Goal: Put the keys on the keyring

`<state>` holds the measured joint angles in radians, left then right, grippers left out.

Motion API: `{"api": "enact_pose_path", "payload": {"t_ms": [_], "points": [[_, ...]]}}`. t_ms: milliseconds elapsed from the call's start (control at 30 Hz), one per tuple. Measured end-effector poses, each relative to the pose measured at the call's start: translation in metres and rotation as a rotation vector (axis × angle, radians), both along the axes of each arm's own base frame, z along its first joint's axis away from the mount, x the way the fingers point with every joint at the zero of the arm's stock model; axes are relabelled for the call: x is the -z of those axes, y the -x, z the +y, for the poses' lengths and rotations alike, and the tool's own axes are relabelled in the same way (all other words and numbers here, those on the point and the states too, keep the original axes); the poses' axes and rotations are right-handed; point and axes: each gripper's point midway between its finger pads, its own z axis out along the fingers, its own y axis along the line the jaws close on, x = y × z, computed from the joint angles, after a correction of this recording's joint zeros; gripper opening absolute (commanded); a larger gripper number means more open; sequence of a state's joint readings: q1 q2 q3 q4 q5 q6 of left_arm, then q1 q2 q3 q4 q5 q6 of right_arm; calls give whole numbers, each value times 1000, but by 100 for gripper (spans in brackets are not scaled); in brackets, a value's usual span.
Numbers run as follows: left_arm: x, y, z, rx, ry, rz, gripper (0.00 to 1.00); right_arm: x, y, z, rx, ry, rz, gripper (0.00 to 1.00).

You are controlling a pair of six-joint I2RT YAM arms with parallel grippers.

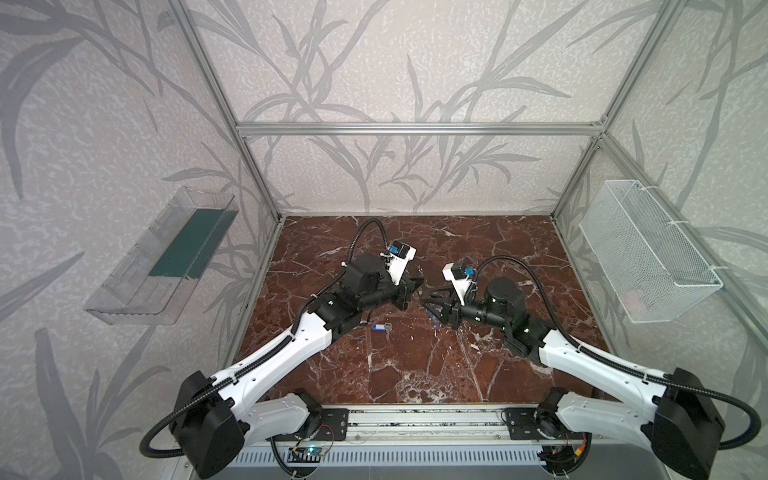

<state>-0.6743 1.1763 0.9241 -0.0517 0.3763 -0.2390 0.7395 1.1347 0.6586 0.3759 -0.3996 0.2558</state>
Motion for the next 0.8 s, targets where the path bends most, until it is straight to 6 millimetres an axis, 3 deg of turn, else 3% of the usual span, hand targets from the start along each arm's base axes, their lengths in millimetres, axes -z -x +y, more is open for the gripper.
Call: {"api": "enact_pose_path", "payload": {"t_ms": [267, 567, 800], "points": [[5, 7, -2, 31, -4, 32, 0, 3, -15, -8, 95, 36, -35, 30], [5, 13, -5, 55, 5, 52, 0, 13, -18, -7, 97, 62, -28, 18], [7, 15, -5, 57, 3, 69, 0, 17, -17, -5, 83, 66, -15, 0]]}}
